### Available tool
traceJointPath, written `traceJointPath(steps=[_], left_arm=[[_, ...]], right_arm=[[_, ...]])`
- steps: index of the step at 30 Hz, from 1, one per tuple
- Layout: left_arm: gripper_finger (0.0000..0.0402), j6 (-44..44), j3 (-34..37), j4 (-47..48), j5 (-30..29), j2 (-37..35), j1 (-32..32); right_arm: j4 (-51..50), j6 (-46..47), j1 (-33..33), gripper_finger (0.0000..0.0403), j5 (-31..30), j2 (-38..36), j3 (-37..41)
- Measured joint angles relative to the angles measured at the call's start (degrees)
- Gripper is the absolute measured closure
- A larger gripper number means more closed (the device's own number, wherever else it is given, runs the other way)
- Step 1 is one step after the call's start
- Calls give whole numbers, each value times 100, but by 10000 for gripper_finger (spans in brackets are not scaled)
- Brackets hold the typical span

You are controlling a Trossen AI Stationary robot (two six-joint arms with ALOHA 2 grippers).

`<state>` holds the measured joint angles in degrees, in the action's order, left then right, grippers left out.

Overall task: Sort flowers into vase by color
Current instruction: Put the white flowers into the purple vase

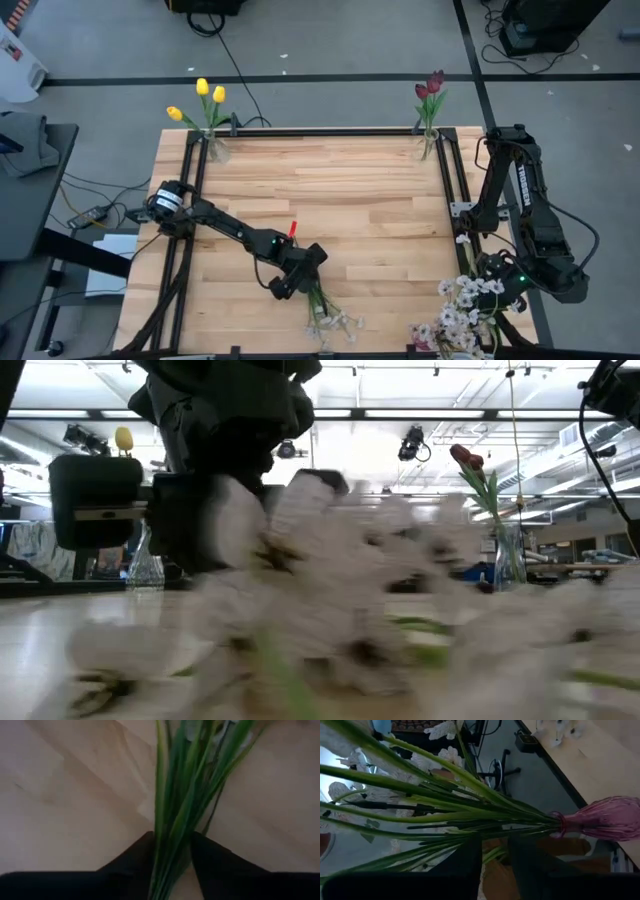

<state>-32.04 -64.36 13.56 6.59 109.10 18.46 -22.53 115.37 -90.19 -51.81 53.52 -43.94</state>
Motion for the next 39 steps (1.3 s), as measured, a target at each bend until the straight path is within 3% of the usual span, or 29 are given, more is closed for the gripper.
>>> traceJointPath(steps=[4, 9, 17, 21, 27, 31, 33, 39], left_arm=[[326, 427, -17, 139, 386, 132, 8], [388, 885, -30, 139, 365, 196, 48], [395, 3536, -754, 45, -274, 250, -673], [397, 5294, -1184, -226, -236, 239, -1119], [398, 7927, -1445, -1989, -430, 234, -1488], [398, 8740, -1448, -3416, -1026, 224, -1453], [399, 8840, -1449, -3749, -1193, 219, -1444], [399, 9141, -1447, -4120, -1516, 221, -1338]], right_arm=[[23, 13, 0, 294, -3, 0, 0], [20, 12, 0, 294, -19, 0, 0], [-94, -1, 27, 294, -111, 0, 0], [-113, -61, 63, 294, -109, 0, 0], [-121, -313, 119, 294, -113, 0, 0], [-216, -442, 120, 294, -75, 0, 0], [-397, -434, 120, 294, 156, 0, 0], [-873, -459, 65, 294, 1732, -33, 0]])
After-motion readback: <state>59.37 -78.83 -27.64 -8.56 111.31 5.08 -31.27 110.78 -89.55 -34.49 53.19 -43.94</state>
